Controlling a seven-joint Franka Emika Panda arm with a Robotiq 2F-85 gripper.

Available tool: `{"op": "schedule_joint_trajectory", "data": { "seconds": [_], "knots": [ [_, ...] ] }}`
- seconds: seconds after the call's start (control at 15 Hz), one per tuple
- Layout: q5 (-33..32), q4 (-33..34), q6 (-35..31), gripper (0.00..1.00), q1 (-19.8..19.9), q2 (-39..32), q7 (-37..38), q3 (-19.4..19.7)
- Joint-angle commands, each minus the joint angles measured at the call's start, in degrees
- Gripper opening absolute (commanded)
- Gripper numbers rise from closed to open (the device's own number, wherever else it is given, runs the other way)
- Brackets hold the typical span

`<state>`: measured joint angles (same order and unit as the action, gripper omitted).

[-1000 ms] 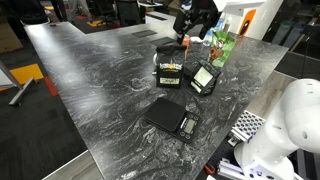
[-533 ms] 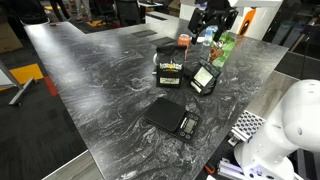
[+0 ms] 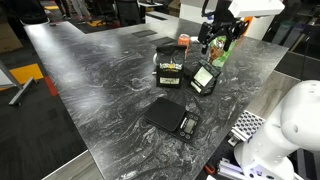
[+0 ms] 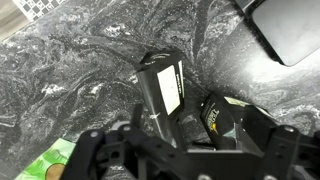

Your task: Remove the black packet from the scale, put it on the counter, move the counter backwards and then put the smaller black packet on the scale

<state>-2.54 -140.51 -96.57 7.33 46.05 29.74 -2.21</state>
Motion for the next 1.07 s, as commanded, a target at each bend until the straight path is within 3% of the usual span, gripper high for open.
{"op": "schedule_joint_trajectory", "data": {
  "seconds": [0.0, 0.67, 1.0],
  "knots": [
    [-1.8, -3.0, -3.6, 1.0, 1.3, -2.5, -4.7, 0.4],
    [-2.2, -10.8, -20.5, 1.0, 0.1, -4.3, -16.6, 4.9],
    [-1.5, -12.6, -20.4, 1.0, 0.8, -5.4, -16.8, 5.3]
  ]
}}
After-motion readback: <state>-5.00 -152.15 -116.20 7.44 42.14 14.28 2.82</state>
